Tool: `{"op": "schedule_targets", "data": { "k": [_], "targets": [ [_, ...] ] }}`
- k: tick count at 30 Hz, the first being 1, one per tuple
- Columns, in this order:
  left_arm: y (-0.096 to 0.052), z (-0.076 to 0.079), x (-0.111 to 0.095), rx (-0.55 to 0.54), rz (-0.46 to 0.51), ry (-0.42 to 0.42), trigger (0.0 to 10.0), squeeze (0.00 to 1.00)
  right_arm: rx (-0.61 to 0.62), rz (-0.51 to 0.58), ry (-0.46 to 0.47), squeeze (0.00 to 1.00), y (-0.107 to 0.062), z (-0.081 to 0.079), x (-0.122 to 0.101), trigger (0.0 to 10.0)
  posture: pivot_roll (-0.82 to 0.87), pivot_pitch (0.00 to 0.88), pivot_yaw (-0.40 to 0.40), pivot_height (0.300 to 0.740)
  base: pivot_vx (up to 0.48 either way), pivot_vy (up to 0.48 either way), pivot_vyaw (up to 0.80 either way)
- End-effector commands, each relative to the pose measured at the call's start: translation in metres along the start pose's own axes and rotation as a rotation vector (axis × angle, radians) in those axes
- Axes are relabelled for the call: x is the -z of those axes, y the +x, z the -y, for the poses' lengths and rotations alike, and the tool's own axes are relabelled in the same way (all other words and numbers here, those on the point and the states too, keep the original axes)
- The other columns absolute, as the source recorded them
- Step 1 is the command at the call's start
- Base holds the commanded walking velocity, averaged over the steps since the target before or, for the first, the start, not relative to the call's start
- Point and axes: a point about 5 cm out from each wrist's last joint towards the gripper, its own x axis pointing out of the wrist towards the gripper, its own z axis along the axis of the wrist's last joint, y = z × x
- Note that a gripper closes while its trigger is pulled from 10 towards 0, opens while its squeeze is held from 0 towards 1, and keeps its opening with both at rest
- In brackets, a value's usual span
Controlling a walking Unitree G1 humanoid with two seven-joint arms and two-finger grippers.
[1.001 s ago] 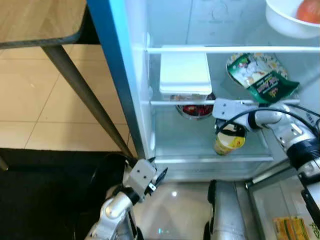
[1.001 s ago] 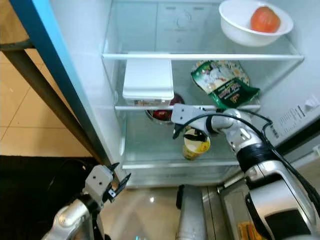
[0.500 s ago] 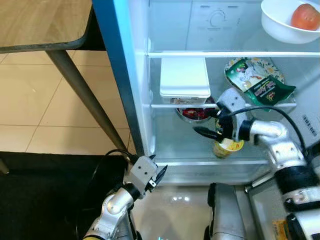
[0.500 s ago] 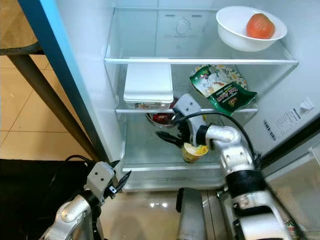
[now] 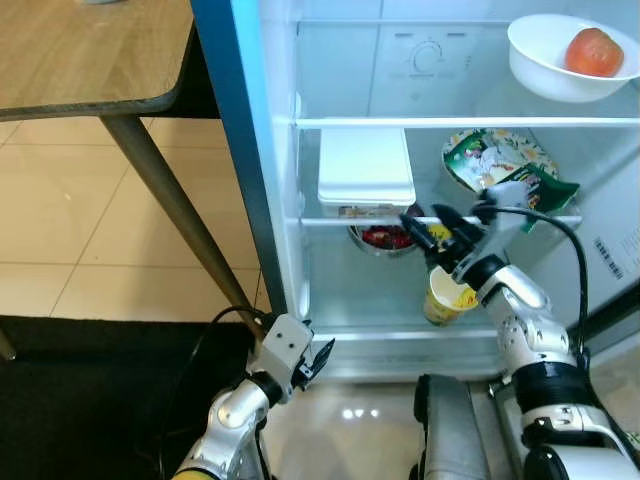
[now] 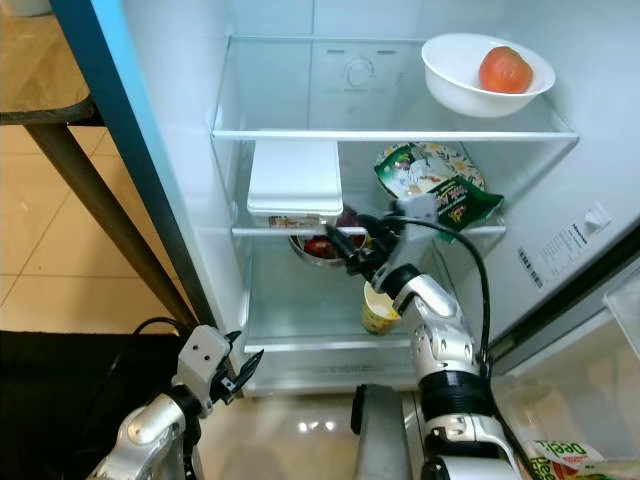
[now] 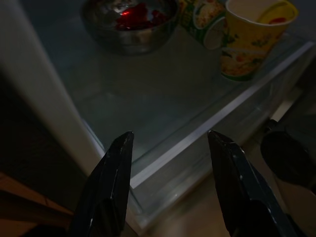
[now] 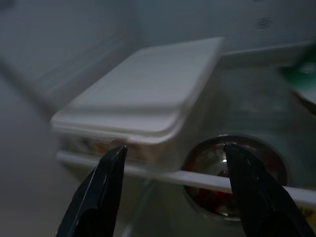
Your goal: Restocking fridge
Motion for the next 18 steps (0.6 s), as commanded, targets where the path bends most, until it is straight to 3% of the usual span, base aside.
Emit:
{"op": "schedule_targets", "data": {
  "k": [1,11,14,18],
  "targets": [
    [0.001,0.006,0.007,0.002,-0.035,-0.041,10.0,0.00,0.113,0.025,0.092,0.00,-0.013,0.012,0.013,10.0,0.02,0.088,-0.027,0.427,0.000,0.000,0.00],
    [0.001,0.003,0.015,-0.015,-0.074,-0.059,10.0,0.00,0.219,-0.031,0.040,0.00,-0.022,0.018,0.031,10.0,0.01,0.071,-0.032,0.427,0.000,0.000,0.00],
    [0.000,0.003,0.019,-0.020,-0.082,-0.119,10.0,0.00,0.274,-0.085,0.036,0.00,-0.029,0.025,0.045,10.0,0.02,0.073,-0.039,0.427,0.000,0.000,0.00],
    [-0.004,0.005,0.023,0.006,-0.089,-0.130,10.0,0.00,0.282,-0.094,0.041,0.00,-0.029,0.025,0.047,10.0,0.02,0.078,-0.044,0.427,0.000,0.000,0.00]
  ]
}}
